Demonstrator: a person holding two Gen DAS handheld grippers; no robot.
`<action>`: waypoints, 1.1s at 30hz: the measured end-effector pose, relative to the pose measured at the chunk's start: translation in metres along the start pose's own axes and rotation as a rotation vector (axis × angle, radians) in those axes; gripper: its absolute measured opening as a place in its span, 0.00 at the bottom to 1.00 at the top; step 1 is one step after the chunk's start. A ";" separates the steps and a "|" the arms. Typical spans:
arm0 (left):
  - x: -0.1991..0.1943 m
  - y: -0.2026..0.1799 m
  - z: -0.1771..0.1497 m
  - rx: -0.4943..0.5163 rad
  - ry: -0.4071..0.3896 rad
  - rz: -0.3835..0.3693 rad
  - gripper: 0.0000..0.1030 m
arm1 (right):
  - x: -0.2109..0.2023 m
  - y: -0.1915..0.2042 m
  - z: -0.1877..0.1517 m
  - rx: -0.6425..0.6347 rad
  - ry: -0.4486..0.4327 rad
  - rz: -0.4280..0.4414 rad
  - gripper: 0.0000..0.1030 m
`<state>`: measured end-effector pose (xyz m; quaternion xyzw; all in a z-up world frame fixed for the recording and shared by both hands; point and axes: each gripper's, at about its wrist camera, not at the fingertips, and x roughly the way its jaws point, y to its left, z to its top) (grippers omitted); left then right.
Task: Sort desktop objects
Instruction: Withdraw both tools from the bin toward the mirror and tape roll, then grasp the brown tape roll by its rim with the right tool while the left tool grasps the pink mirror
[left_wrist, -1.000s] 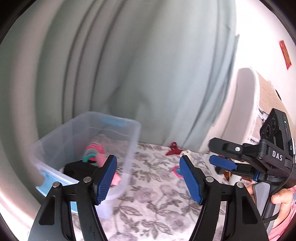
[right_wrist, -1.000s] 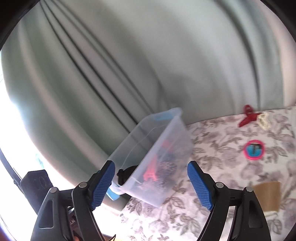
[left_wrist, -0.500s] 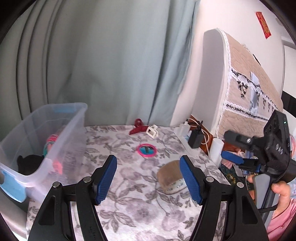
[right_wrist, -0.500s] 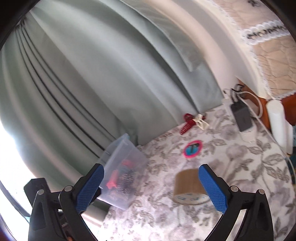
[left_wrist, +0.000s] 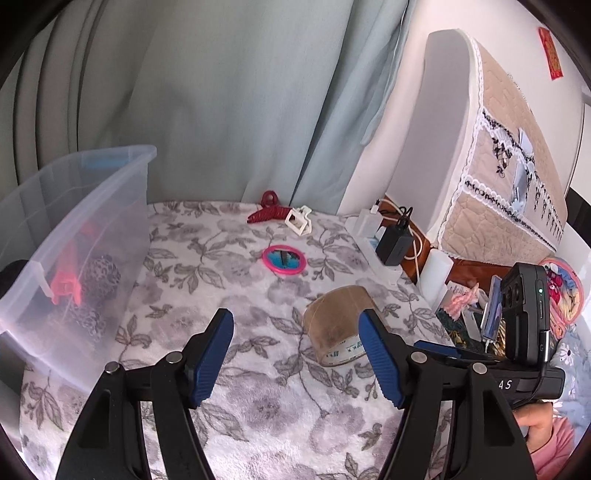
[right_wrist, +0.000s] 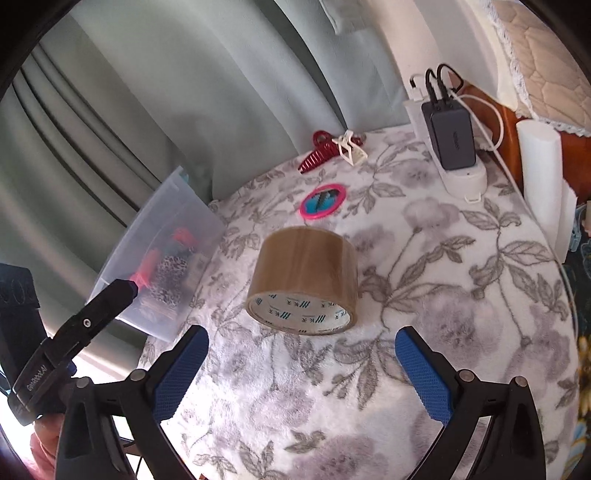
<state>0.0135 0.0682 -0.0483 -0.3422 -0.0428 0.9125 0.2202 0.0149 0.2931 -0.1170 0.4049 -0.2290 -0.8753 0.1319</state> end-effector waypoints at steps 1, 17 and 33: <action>0.003 0.001 0.000 0.005 0.009 -0.001 0.69 | 0.003 -0.002 0.000 0.006 0.005 -0.003 0.96; 0.066 0.024 0.024 0.067 0.085 0.049 0.69 | 0.033 -0.024 0.014 0.052 0.049 -0.061 0.64; 0.136 0.027 0.047 0.052 0.124 0.009 0.69 | 0.021 -0.060 0.048 0.086 -0.012 -0.150 0.19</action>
